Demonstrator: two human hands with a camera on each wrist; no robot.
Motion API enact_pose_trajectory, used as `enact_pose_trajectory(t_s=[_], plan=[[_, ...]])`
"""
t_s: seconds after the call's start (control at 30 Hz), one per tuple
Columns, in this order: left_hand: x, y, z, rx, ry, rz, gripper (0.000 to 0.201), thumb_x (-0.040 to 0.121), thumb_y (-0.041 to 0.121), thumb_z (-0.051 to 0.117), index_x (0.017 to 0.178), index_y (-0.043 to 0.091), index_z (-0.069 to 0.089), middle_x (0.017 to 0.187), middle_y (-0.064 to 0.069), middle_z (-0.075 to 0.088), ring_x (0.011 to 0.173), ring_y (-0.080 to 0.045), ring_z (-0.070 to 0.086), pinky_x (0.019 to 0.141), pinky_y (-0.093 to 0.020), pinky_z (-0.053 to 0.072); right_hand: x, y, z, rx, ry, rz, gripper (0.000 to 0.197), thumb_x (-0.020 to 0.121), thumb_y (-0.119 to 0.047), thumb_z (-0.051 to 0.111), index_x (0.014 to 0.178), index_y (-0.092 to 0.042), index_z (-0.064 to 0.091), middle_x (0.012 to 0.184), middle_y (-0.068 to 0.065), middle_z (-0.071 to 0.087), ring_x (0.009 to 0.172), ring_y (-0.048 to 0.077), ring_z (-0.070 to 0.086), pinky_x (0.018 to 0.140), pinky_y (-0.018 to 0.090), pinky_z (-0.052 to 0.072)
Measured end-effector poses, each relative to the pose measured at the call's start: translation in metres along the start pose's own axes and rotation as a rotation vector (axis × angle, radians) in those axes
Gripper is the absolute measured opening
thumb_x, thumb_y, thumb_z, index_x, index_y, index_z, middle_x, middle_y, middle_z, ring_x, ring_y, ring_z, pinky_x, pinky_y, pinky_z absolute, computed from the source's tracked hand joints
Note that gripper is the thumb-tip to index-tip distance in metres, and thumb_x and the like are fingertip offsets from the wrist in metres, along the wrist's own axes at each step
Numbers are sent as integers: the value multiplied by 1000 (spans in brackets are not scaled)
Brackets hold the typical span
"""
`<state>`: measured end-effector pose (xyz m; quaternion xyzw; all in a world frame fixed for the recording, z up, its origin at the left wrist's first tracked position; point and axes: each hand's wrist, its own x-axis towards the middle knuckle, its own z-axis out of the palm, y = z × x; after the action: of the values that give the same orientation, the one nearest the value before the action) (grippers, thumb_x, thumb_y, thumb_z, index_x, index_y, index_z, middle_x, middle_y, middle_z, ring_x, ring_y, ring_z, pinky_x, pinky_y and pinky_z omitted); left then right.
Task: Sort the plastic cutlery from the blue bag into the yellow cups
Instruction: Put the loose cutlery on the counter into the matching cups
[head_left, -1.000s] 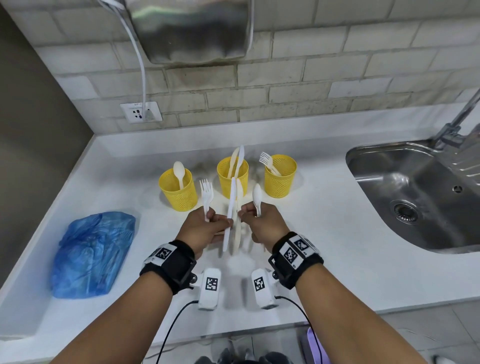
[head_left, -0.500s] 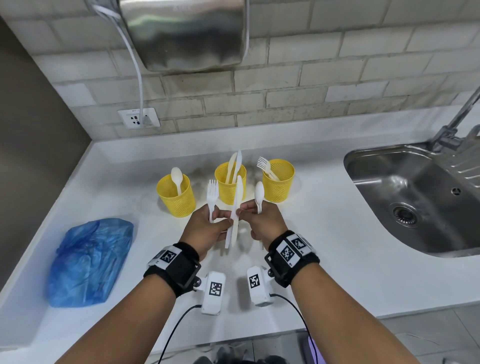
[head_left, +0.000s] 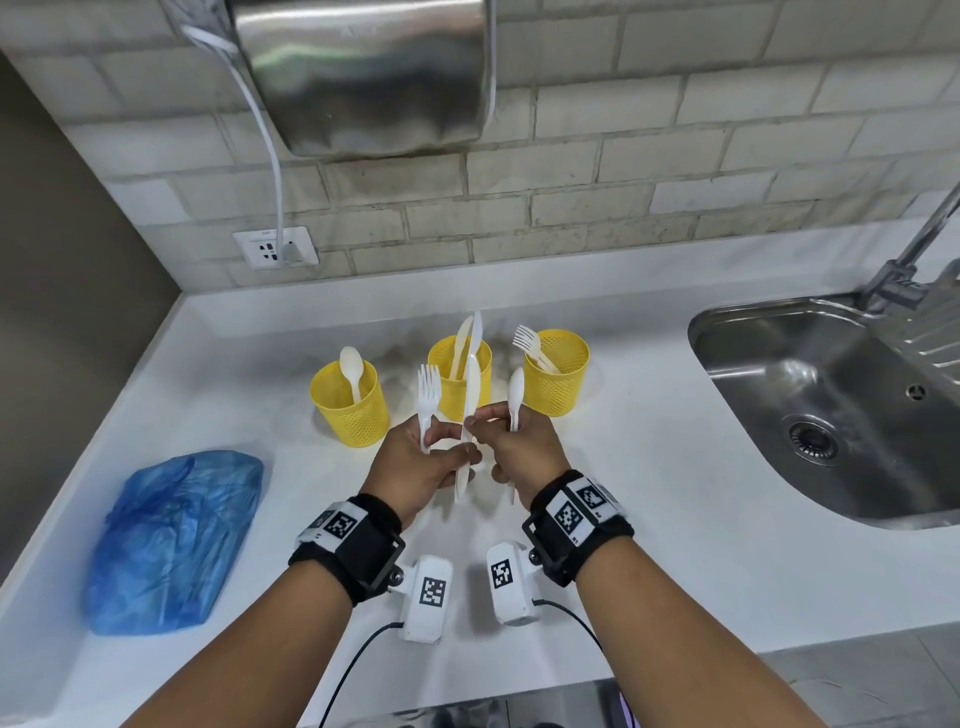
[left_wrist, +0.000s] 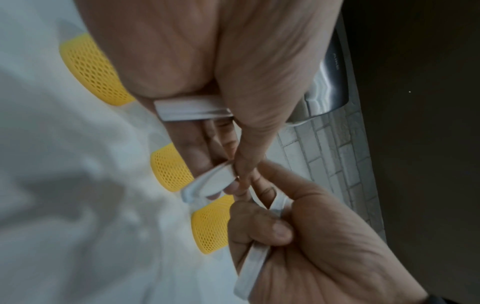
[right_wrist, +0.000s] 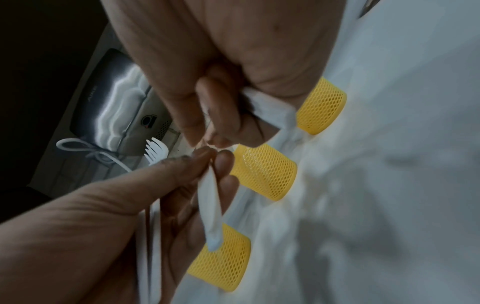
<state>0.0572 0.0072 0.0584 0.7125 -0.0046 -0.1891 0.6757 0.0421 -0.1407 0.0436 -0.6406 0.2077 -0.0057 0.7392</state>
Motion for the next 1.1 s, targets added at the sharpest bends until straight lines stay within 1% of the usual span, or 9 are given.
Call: enact_pose_trajectory(t_s=[0.1, 0.2, 0.37, 0.5, 0.6, 0.67, 0.8, 0.97, 1.1], plan=[[3, -2, -4, 18, 38, 6, 26, 80, -7, 80, 95, 6, 64, 107, -17, 74, 77, -35, 72, 84, -55, 59, 1, -6, -8, -29, 16, 58, 38, 73, -41, 66, 98, -13, 70, 80, 0, 63, 60, 13, 49, 56, 30, 38], [5, -4, -15, 19, 86, -2, 26, 78, -5, 83, 97, 1, 66, 101, -17, 74, 76, -40, 72, 85, -62, 58, 7, -5, -19, 115, 13, 152, 44, 73, -44, 54, 102, -14, 70, 78, 0, 58, 59, 15, 36, 55, 29, 30], [6, -4, -30, -10, 166, -15, 31, 82, -5, 79, 104, -12, 59, 105, -28, 72, 75, -39, 72, 81, -51, 62, 20, -15, -17, 132, 37, 82, 36, 91, -15, 44, 105, -13, 77, 75, -1, 48, 58, 14, 30, 55, 28, 24], [7, -1, -42, 0, 217, 4, 19, 81, -6, 79, 93, 1, 65, 100, -28, 72, 71, -36, 71, 80, -51, 60, 32, -25, 9, 58, 7, 78, 29, 89, -1, 49, 100, -16, 72, 80, 1, 46, 66, 16, 38, 59, 29, 36], [6, 1, -55, -1, 263, 12, 19, 81, -4, 80, 92, 4, 68, 89, -22, 75, 71, -36, 71, 85, -58, 59, 35, -36, 35, 44, -86, 137, 15, 86, -24, 58, 94, -17, 69, 77, -2, 43, 65, 16, 36, 60, 31, 34], [4, 1, -66, 4, 294, 24, 18, 82, -4, 79, 93, 6, 69, 89, -23, 76, 73, -36, 72, 87, -61, 57, 39, -43, 54, 49, -142, 175, 33, 86, -37, 50, 94, -15, 72, 73, -3, 43, 62, 15, 33, 59, 30, 29], [-2, 3, -87, 14, 346, 55, 21, 82, -7, 78, 84, 11, 67, 82, -14, 75, 75, -35, 70, 88, -64, 55, 52, -57, 92, -25, -180, 39, 34, 100, -24, 40, 96, -15, 73, 71, -4, 46, 57, 13, 38, 55, 27, 32], [-10, 5, -114, 3, 409, 59, 32, 80, -8, 80, 74, 16, 61, 84, -8, 73, 80, -34, 73, 91, -64, 57, 66, -64, 132, -113, -80, -143, 21, 96, -6, 52, 85, -19, 65, 71, -2, 58, 69, 20, 53, 73, 41, 50], [-15, 7, -131, 2, 416, 78, 43, 81, -9, 78, 66, 26, 60, 90, -12, 72, 79, -34, 72, 88, -59, 59, 83, -58, 150, -140, 1, -224, 18, 88, -15, 66, 73, -23, 62, 74, 4, 71, 77, 29, 69, 84, 48, 59]])
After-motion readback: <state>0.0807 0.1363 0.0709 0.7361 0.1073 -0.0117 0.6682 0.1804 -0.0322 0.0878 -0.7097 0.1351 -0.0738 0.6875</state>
